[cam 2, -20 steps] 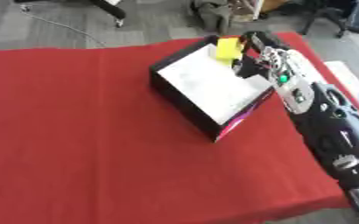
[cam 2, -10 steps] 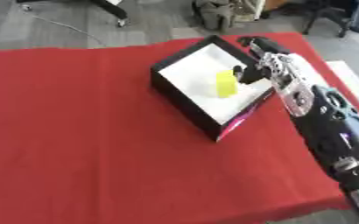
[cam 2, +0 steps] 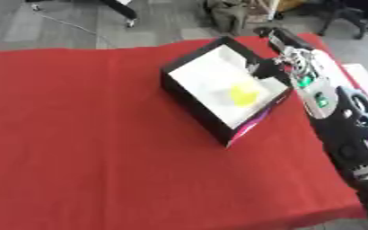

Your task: Pick up the objects with one hand, pass them to the other hand, and then place them into the box on the other side of the table.

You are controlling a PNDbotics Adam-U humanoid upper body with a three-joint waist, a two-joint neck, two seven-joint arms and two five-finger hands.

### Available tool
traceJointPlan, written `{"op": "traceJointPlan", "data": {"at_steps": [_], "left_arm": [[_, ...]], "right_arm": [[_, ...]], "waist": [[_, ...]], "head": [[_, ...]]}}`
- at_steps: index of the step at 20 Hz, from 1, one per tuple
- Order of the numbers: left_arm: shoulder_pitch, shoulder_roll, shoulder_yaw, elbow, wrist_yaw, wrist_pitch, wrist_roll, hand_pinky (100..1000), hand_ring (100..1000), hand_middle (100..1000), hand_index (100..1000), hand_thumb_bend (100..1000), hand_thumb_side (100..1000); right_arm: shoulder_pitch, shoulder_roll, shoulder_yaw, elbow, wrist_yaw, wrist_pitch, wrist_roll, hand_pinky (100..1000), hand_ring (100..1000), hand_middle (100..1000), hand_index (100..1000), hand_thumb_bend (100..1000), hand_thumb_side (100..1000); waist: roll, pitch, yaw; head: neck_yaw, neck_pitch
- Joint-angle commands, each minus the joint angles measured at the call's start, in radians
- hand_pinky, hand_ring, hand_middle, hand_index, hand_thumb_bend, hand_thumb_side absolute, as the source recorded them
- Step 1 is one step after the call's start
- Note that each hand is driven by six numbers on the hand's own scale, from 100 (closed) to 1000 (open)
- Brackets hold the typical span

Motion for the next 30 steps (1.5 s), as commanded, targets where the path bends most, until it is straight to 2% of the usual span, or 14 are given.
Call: {"op": "traceJointPlan", "data": {"at_steps": [1, 4, 7, 12, 16, 19, 25, 30], "left_arm": [[-0.038, 0.062, 0.016, 0.027, 0.043, 0.036, -0.043, 724, 645, 691, 889, 392, 561], [-0.065, 0.101, -0.024, 0.087, 0.091, 0.075, -0.091, 751, 686, 714, 902, 347, 601], [-0.080, 0.139, -0.090, 0.163, 0.140, 0.077, -0.140, 781, 727, 736, 911, 366, 593], [-0.090, 0.214, -0.189, 0.250, 0.223, 0.003, -0.223, 811, 771, 760, 925, 455, 585], [-0.083, 0.287, -0.228, 0.282, 0.289, -0.063, -0.290, 838, 808, 779, 926, 543, 517], [-0.067, 0.338, -0.242, 0.296, 0.341, -0.092, -0.341, 852, 828, 790, 922, 573, 480], [-0.036, 0.420, -0.236, 0.271, 0.443, -0.050, -0.443, 868, 855, 805, 913, 607, 436], [-0.013, 0.469, -0.223, 0.273, 0.521, 0.026, -0.522, 884, 875, 812, 895, 617, 390]], "right_arm": [[-0.009, 0.004, -0.017, -0.095, -0.050, -0.025, -0.049, 1000, 1000, 943, 1000, 100, 414], [0.013, 0.008, 0.005, -0.173, -0.098, -0.034, -0.097, 1000, 1000, 962, 1000, 100, 459], [0.032, -0.001, 0.027, -0.253, -0.148, -0.022, -0.127, 1000, 1000, 964, 1000, 100, 500], [0.054, -0.028, 0.044, -0.364, -0.231, 0.016, -0.118, 1000, 1000, 955, 1000, 100, 506], [0.061, -0.046, 0.045, -0.396, -0.297, 0.027, -0.118, 1000, 1000, 950, 1000, 100, 509], [0.066, -0.059, 0.042, -0.411, -0.349, 0.029, -0.128, 1000, 1000, 945, 1000, 100, 511], [0.081, -0.089, 0.036, -0.419, -0.447, 0.030, -0.160, 1000, 1000, 939, 1000, 100, 508], [0.089, -0.099, 0.037, -0.417, -0.467, 0.031, -0.171, 1000, 1000, 935, 1000, 100, 507]], "waist": [[0.003, -0.023, -0.001], [0.008, -0.024, -0.002], [0.011, -0.024, -0.004], [0.013, -0.022, -0.005], [0.015, -0.022, -0.003], [0.015, -0.022, -0.001], [0.013, -0.023, 0.008], [0.012, -0.023, 0.011]], "head": [[0.020, 0.004], [0.033, 0.003], [0.045, 0.001], [0.072, 0.003], [0.120, 0.010], [0.159, 0.016], [0.199, 0.028], [0.198, 0.030]]}}
